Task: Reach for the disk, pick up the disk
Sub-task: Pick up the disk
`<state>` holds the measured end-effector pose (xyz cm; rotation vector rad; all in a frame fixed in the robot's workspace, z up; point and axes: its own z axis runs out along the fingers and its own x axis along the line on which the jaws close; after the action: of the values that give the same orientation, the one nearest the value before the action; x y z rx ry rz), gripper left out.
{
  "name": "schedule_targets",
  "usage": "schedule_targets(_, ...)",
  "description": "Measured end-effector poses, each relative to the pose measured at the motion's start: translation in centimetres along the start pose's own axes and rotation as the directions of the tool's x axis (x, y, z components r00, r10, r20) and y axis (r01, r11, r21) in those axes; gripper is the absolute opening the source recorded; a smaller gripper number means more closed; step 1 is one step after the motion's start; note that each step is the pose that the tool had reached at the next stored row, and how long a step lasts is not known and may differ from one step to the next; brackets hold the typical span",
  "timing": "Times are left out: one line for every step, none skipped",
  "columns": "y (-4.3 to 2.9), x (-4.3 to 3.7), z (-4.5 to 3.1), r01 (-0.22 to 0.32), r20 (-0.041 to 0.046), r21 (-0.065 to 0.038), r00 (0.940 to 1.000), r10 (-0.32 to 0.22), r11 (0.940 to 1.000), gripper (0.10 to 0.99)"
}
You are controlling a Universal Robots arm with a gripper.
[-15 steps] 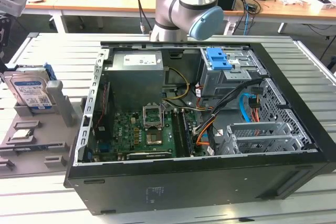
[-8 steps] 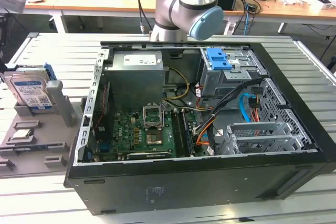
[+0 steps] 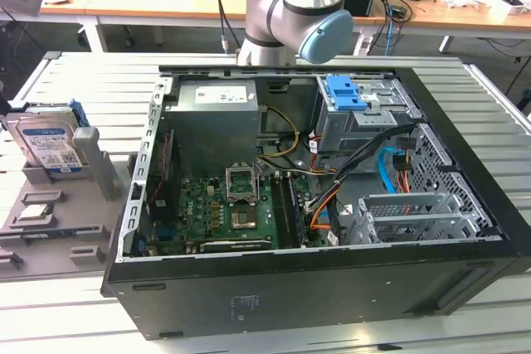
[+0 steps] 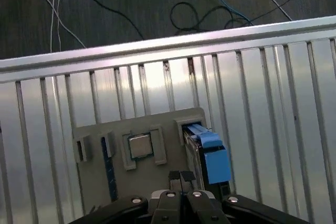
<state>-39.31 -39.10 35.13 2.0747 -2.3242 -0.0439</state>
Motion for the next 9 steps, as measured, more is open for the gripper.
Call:
schedule_targets(0.0,0.0,0.0,0.029,-0.0011,0.0,0.9996,-0.029,0.9996,0.106)
schedule_targets(0.0,0.0,0.0,0.052,-0.002,0.0,0.9986,-0.052,0.9986,0.106)
schedule_targets(0.0,0.0,0.0,0.073,-0.0028,0.0,0.9973,-0.073,0.9973,0.106)
schedule_targets(0.0,0.0,0.0,0.085,-0.0032,0.0,0.9964,-0.085,0.9964,0.106)
schedule_targets(0.0,0.0,0.0,0.097,-0.0037,0.0,0.9953,-0.097,0.9953,0.106)
schedule_targets(0.0,0.0,0.0,0.114,-0.0044,0.0,0.9935,-0.114,0.9935,0.106)
schedule_targets(0.0,0.0,0.0,0.132,-0.005,0.0,0.9912,-0.132,0.9912,0.106)
schedule_targets(0.0,0.0,0.0,0.144,-0.0055,0.0,0.9896,-0.144,0.9896,0.106)
schedule_targets(0.0,0.0,0.0,0.156,-0.0059,0.0,0.9878,-0.156,0.9878,0.106)
